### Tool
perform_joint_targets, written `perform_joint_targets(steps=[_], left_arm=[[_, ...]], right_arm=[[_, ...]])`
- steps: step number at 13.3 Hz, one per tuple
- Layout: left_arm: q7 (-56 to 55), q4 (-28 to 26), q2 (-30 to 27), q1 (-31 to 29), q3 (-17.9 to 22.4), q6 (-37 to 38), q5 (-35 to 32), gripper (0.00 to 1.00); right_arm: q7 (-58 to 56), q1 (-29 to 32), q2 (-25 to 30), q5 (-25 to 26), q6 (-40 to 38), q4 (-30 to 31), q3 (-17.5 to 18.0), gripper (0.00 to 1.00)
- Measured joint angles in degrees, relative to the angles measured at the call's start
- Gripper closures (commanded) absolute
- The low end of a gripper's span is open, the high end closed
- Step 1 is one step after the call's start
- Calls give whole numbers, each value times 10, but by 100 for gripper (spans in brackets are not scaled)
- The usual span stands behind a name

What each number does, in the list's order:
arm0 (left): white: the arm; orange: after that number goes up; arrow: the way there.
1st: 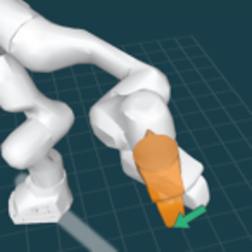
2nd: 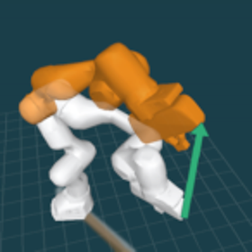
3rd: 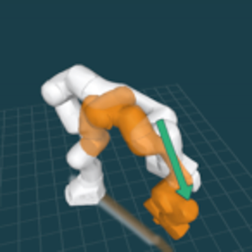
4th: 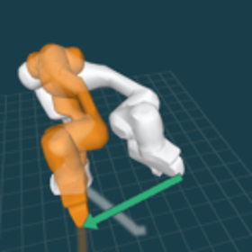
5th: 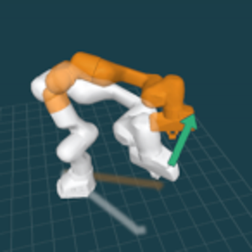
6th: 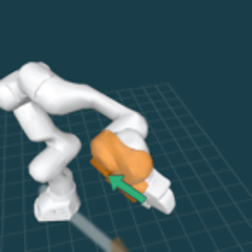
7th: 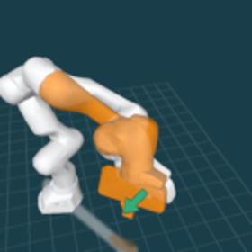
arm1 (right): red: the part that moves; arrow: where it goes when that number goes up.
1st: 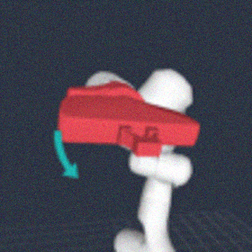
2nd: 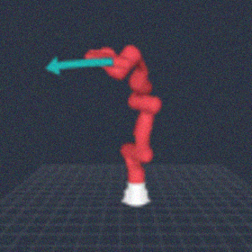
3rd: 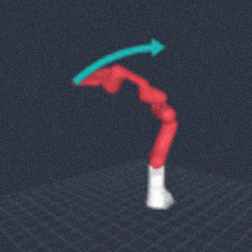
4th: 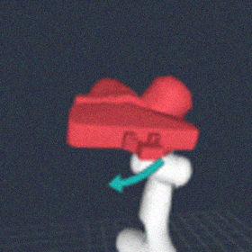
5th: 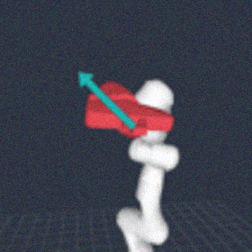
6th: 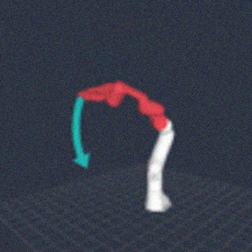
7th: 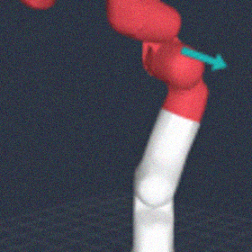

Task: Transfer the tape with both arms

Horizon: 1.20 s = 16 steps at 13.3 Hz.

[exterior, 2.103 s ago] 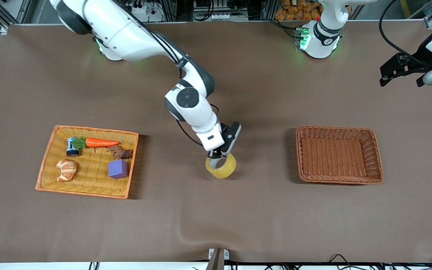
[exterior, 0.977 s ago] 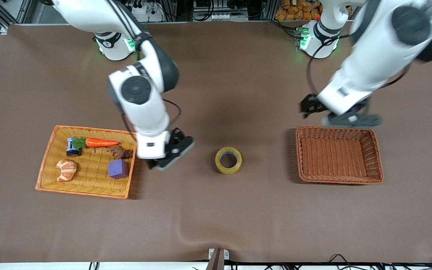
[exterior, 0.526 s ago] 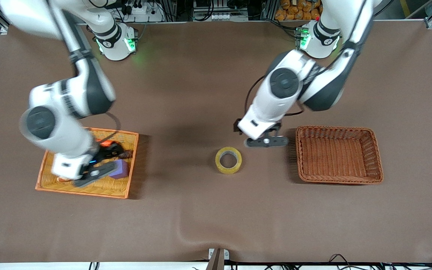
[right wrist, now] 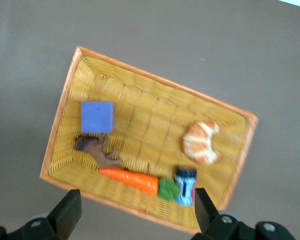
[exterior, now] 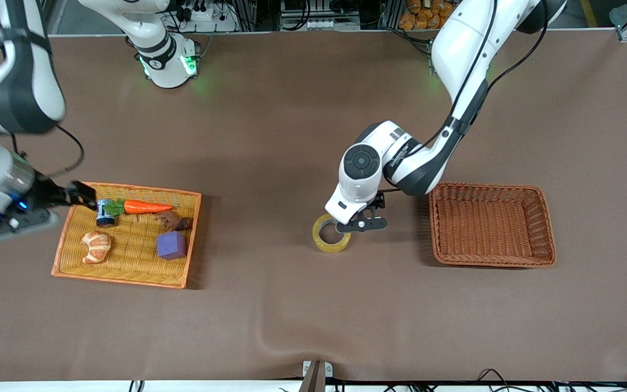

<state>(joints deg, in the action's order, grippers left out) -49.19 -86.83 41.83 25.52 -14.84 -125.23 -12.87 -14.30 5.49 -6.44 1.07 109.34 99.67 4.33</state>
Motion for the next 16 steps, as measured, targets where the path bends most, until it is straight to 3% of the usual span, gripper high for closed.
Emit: perform_joint_targets(steps=[4, 9, 12, 13, 16], left_arm=[[-25, 7, 23, -2, 1, -80, 0, 0], [-29, 13, 48, -7, 10, -125, 0, 0], [-29, 18, 58, -8, 14, -139, 0, 0], [-29, 20, 61, -8, 14, -142, 0, 4], [-29, 23, 68, -5, 14, -142, 0, 52]], right_arm=[[82, 8, 79, -15, -95, 24, -10, 0], [114, 10, 98, -25, -166, -10, -17, 0], [118, 10, 100, -24, -169, -20, -16, 0], [118, 10, 100, -22, -165, -23, -16, 0], [118, 11, 99, -19, -166, -28, -17, 0]])
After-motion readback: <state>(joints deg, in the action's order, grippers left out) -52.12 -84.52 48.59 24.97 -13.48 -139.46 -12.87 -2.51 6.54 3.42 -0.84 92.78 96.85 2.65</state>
